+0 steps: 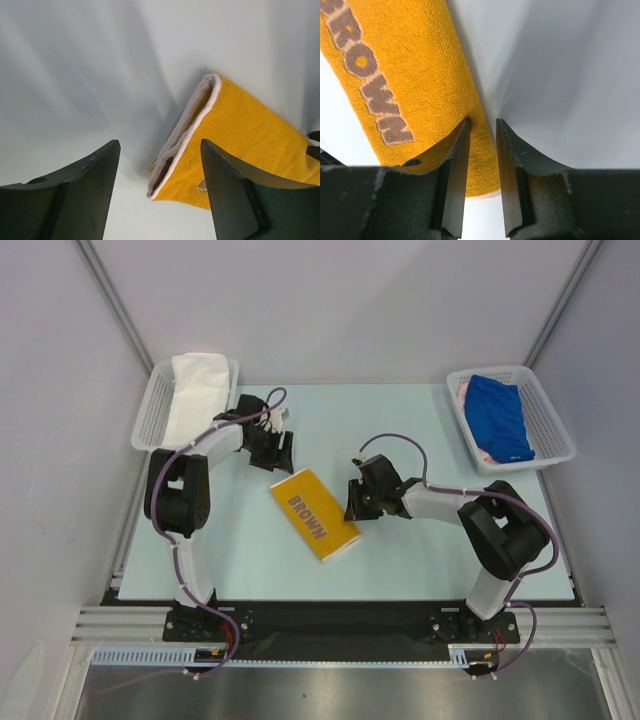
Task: Fold and stack the towels
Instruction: Neatly place the folded towel into the bin
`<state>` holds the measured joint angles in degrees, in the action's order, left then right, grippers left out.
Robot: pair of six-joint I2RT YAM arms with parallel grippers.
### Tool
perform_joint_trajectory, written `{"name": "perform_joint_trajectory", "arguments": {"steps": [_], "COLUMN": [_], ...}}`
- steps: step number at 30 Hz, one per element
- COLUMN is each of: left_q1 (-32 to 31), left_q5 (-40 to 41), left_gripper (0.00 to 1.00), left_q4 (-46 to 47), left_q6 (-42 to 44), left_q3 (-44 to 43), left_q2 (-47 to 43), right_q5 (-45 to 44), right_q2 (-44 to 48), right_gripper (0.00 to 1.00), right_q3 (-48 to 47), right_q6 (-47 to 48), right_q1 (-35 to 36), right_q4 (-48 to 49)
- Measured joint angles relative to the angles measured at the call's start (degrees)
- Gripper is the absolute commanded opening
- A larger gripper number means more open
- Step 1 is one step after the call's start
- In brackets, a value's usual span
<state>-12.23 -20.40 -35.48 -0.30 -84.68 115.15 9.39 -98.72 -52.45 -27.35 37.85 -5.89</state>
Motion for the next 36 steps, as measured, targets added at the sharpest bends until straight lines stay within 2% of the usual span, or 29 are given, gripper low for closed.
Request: {"name": "perform_joint_trajectory", "arguments": {"steps": [2, 5, 12, 18, 36], "left_q1": [0.0, -0.3, -1.0, -1.2, -3.0], "left_q5": [-1.3, -2.7, -4.0, -5.5, -9.9], "left_gripper": [0.77, 0.77, 0.77, 0.75, 0.53], "left_q4": [0.0, 1.1, 3.3, 2.6, -3.1], "left_q6": [1.8, 4.6, 9.5, 11.5, 12.9], "left_q3": [-0.4, -0.5, 0.1, -2.7, -2.8], "left_q2": [0.0, 0.0, 0.7, 4.9, 5.5], "right_q5": [0.6, 1.2, 2.4, 2.7, 4.2], "right_q2": [-0.5, -0.8, -1.0, -1.0, -2.3], "right_gripper": [0.33, 0.33, 0.33, 0.33, 0.33], "right_q3": [-0.4, -0.5, -0.5, -0.5, -0.9], "right_q6": [0.0, 0.0, 0.0, 0.0, 0.0], "right_q1": [-0.4, -0.8, -1.2, -1.2, -0.9], "right_q4": [0.4, 0.7, 1.2, 1.3, 3.7]}}
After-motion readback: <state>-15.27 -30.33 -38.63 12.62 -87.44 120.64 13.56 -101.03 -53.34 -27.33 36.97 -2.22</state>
